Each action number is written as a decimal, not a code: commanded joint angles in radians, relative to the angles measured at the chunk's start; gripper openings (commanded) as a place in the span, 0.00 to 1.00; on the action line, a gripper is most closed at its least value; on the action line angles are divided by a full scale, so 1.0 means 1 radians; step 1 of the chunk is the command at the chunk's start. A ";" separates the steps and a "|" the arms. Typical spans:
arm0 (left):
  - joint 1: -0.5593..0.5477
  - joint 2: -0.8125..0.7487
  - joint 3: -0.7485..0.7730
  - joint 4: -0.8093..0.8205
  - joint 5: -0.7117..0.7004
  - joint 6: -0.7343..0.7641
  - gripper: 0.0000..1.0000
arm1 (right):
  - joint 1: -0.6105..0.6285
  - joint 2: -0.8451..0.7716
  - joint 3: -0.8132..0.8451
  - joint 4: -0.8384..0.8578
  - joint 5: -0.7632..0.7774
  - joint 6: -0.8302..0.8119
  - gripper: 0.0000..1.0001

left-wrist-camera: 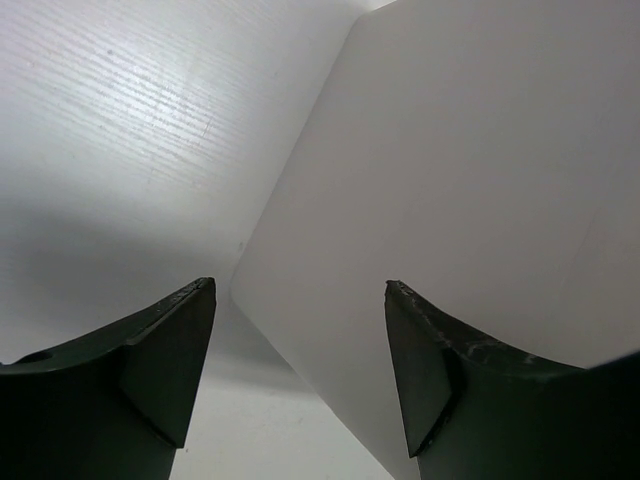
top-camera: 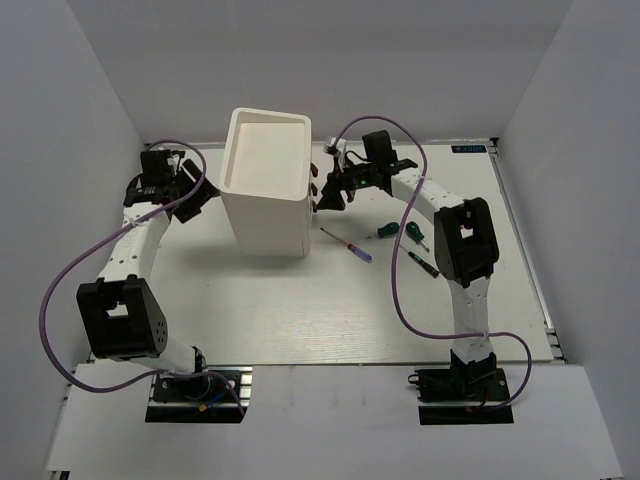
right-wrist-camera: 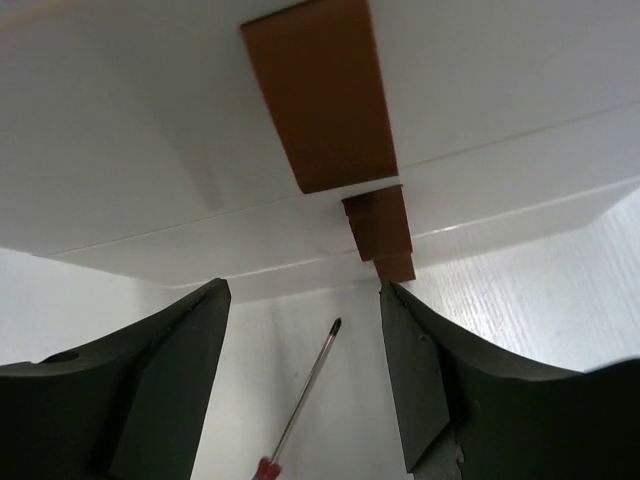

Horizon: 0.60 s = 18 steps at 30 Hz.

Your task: Sort the tools into containers

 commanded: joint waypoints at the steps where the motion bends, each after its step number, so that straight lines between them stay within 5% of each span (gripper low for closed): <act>1: 0.009 -0.054 -0.021 -0.005 0.002 -0.005 0.79 | -0.010 -0.030 -0.060 0.176 -0.078 -0.084 0.68; 18: 0.009 -0.082 -0.070 -0.014 0.011 -0.005 0.80 | -0.012 0.087 -0.004 0.391 -0.040 -0.052 0.68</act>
